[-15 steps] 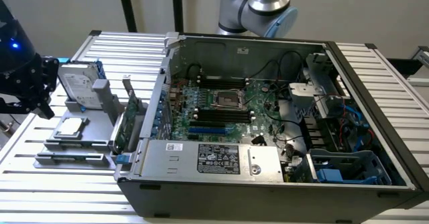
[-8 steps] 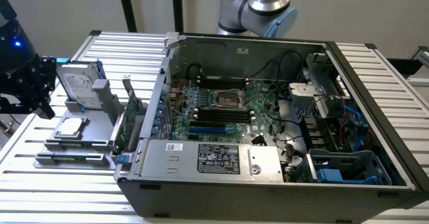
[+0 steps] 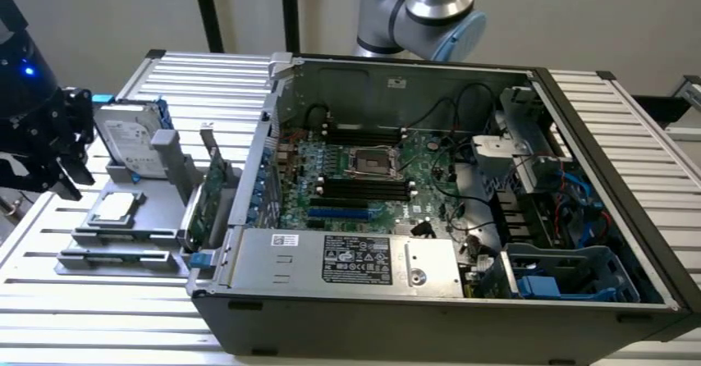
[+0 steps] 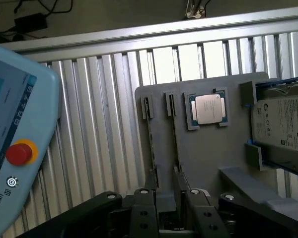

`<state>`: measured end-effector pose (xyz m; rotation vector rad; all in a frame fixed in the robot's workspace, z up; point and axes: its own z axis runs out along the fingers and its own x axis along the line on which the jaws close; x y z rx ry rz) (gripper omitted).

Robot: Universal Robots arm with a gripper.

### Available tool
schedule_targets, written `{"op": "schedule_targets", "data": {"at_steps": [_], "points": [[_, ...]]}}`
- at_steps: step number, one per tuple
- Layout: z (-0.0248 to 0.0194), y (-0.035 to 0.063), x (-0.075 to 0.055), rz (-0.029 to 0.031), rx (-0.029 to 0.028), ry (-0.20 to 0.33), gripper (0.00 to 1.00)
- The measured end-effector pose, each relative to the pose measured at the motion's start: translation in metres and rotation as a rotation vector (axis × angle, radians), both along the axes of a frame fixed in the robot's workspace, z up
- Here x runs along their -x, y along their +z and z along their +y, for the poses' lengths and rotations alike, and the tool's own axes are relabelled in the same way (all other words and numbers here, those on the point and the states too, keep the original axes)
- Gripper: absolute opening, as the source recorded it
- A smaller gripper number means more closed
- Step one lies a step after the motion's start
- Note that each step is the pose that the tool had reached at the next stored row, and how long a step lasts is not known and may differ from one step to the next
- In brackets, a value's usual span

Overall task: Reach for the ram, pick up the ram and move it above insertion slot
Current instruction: 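Pick up the ram and move it above insertion slot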

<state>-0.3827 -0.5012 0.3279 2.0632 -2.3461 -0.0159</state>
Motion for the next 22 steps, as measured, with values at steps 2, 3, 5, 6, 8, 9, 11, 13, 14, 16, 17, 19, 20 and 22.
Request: {"op": "schedule_targets", "data": {"at_steps": [2, 3, 5, 6, 8, 9, 11, 13, 14, 16, 17, 19, 20, 22], "points": [[0.0000, -0.0011, 0.000, -0.0001, -0.0001, 0.000, 0.36], [0.0000, -0.0022, 0.000, -0.0001, -0.0001, 0.001, 0.36], [0.0000, -0.0057, 0.000, -0.0001, -0.0001, 0.003, 0.36], [0.0000, -0.0074, 0.000, 0.0000, 0.0000, 0.004, 0.36], [-0.0001, -0.0111, 0.001, 0.0000, 0.0000, 0.007, 0.36], [-0.0002, -0.0130, 0.001, -0.0001, -0.0001, 0.009, 0.36], [-0.0003, -0.0166, 0.001, 0.0000, 0.0000, 0.011, 0.36], [-0.0006, -0.0201, 0.001, 0.0000, 0.0000, 0.013, 0.36], [-0.0007, -0.0221, 0.001, 0.0001, 0.0000, 0.014, 0.36], [-0.0011, -0.0257, 0.002, 0.0000, 0.0000, 0.016, 0.36], [-0.0014, -0.0276, 0.002, -0.0001, -0.0001, 0.017, 0.36], [-0.0021, -0.0311, 0.002, -0.0001, -0.0001, 0.019, 0.36], [-0.0025, -0.0330, 0.002, 0.0000, 0.0000, 0.020, 0.36], [-0.0034, -0.0365, 0.002, 0.0000, 0.0001, 0.021, 0.36]]}}
